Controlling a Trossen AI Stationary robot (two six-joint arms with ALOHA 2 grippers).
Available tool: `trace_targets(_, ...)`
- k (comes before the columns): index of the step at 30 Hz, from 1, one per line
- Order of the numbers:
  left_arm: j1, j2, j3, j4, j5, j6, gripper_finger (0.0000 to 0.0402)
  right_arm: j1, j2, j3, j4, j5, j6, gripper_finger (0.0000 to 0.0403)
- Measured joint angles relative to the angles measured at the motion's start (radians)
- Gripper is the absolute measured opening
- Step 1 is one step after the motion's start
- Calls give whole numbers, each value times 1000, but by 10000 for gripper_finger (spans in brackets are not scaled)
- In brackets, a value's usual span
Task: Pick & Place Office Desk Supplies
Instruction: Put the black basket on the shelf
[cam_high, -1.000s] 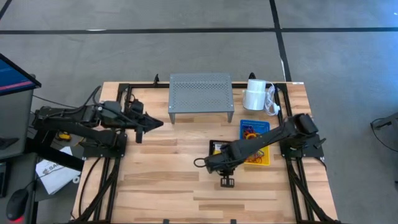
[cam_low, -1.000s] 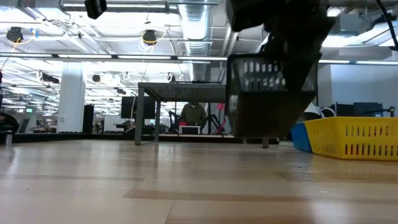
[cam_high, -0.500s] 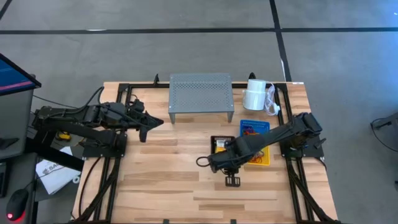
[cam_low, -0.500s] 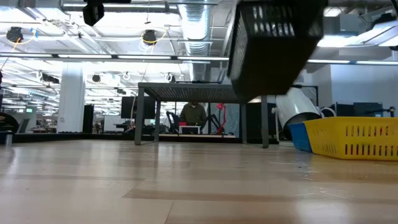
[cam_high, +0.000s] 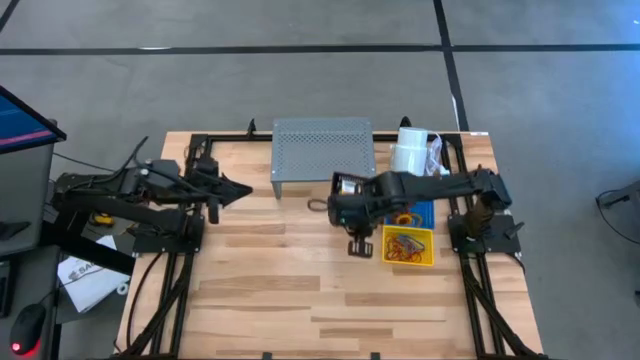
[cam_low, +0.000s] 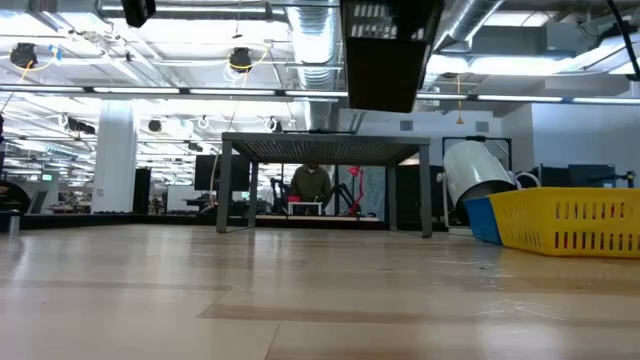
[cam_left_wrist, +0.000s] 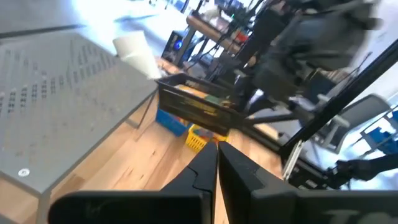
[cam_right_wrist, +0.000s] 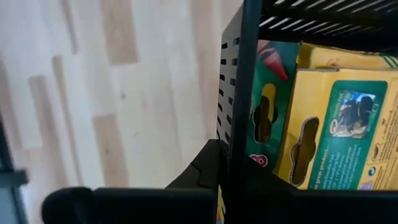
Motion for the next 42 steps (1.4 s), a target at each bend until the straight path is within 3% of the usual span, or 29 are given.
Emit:
trace_targets(8,0,-58,0,10,0,10,8,-67,1,34,43,51,-24,0)
trace_targets(18,0,8,0,47,30,24,8,-190,1,35,30,80,-199,0)
trace_targets(32,0,8,0,46,41,19,8,-378,1,35,-22,25,-475,0)
trace_targets(42,0,9,0,46,39,16,8,-439,2,-64,30,-5,-574,0)
